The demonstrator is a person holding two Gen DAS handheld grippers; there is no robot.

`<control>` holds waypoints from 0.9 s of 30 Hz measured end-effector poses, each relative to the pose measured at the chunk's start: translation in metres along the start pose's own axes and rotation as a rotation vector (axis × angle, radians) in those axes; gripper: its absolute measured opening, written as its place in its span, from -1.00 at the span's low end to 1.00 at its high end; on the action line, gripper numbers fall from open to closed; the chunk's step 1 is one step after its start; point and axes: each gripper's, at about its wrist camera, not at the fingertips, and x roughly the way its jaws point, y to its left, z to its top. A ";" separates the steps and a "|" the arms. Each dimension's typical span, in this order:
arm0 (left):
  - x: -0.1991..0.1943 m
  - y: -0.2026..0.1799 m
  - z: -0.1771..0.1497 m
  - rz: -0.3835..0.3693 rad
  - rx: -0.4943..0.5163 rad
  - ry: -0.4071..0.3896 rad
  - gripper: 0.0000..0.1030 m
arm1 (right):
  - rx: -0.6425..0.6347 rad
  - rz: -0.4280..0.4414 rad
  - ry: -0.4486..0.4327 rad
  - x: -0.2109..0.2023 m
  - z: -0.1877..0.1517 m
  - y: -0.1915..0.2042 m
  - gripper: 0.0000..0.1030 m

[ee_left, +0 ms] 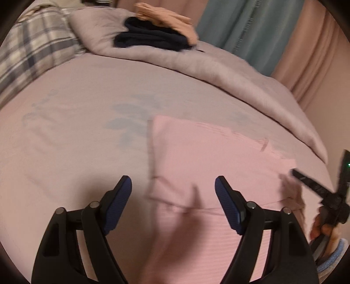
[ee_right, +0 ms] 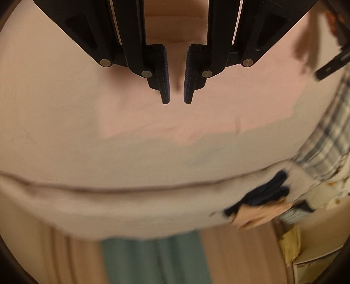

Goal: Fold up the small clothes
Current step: 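Move both open grippers to the hem of the narrowed shirt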

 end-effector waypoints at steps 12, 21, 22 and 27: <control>0.005 0.030 -0.012 0.037 -0.031 0.136 0.31 | 0.107 -0.085 0.090 -0.012 -0.012 -0.049 -0.85; -0.078 0.073 -0.098 -0.113 -0.168 0.166 0.37 | 0.212 0.067 0.062 -0.114 -0.085 -0.089 0.14; -0.087 0.072 -0.108 -0.136 -0.176 0.171 0.37 | 0.232 0.084 0.079 -0.120 -0.094 -0.095 0.14; -0.107 0.062 -0.135 -0.204 -0.167 0.202 0.37 | 0.267 0.123 0.173 -0.132 -0.128 -0.102 0.14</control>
